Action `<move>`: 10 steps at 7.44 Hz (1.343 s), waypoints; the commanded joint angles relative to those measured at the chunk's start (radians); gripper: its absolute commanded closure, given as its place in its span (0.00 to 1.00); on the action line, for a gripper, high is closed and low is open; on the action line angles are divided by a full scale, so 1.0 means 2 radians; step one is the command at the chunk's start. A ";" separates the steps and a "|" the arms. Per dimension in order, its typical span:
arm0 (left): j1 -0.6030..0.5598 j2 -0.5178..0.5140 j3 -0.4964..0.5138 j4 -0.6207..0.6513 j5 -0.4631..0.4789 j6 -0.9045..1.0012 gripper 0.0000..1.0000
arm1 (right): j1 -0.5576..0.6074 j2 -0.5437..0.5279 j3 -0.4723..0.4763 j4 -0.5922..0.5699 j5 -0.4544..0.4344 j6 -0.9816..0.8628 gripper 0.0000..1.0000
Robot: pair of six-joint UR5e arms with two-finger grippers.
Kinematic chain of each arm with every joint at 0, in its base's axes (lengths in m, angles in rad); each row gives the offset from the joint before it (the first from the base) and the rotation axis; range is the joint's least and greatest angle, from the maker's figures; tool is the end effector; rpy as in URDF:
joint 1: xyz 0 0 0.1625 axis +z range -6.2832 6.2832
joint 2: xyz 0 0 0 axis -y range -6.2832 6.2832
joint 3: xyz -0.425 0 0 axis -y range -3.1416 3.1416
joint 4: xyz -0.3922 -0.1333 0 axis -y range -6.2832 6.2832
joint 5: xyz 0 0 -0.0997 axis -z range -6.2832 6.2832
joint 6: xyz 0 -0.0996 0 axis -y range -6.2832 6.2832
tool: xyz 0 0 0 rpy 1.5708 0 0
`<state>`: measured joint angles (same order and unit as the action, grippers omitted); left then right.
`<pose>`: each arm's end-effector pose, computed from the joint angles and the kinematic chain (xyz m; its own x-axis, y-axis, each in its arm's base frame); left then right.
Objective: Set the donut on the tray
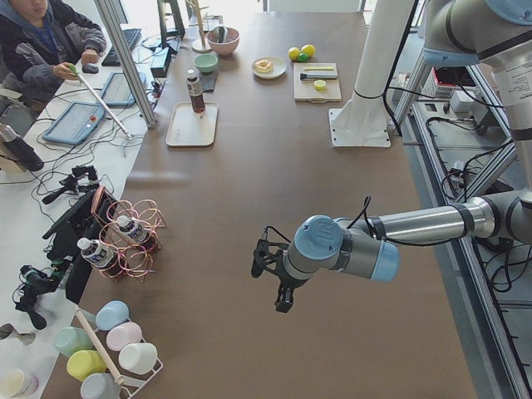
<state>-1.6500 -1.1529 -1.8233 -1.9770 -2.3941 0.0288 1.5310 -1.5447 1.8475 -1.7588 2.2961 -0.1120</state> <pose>-0.0860 -0.3215 0.6575 0.6934 0.1484 -0.7051 0.0569 0.9642 0.2589 0.0476 -0.4953 0.5330 0.7356 -0.2160 0.6421 0.1225 0.9746 0.1875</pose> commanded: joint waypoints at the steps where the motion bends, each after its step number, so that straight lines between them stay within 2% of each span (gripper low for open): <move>1: 0.000 0.000 -0.003 -0.001 0.001 0.004 0.02 | 0.000 -0.001 0.003 -0.001 0.001 0.000 0.00; 3: 0.000 0.000 -0.007 0.000 0.002 -0.001 0.02 | 0.000 -0.001 0.003 -0.001 0.001 0.000 0.00; 5: -0.040 0.006 -0.009 0.000 -0.005 -0.022 0.02 | 0.000 -0.001 0.003 -0.001 0.002 0.000 0.00; 8: -0.051 0.007 -0.016 -0.008 -0.004 -0.040 0.02 | -0.002 0.000 0.002 0.000 0.002 0.000 0.00; 9: -0.048 0.003 -0.014 -0.006 -0.004 -0.080 0.02 | -0.006 0.000 0.002 0.000 0.002 0.001 0.00; 10: -0.046 0.006 -0.021 -0.010 -0.010 -0.080 0.02 | -0.026 0.003 0.003 0.004 0.003 0.010 0.00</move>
<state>-1.7443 -1.1448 -1.8524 -1.9886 -2.4030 -0.0889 1.5212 -1.5443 1.8517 -1.7590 2.3011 -0.1103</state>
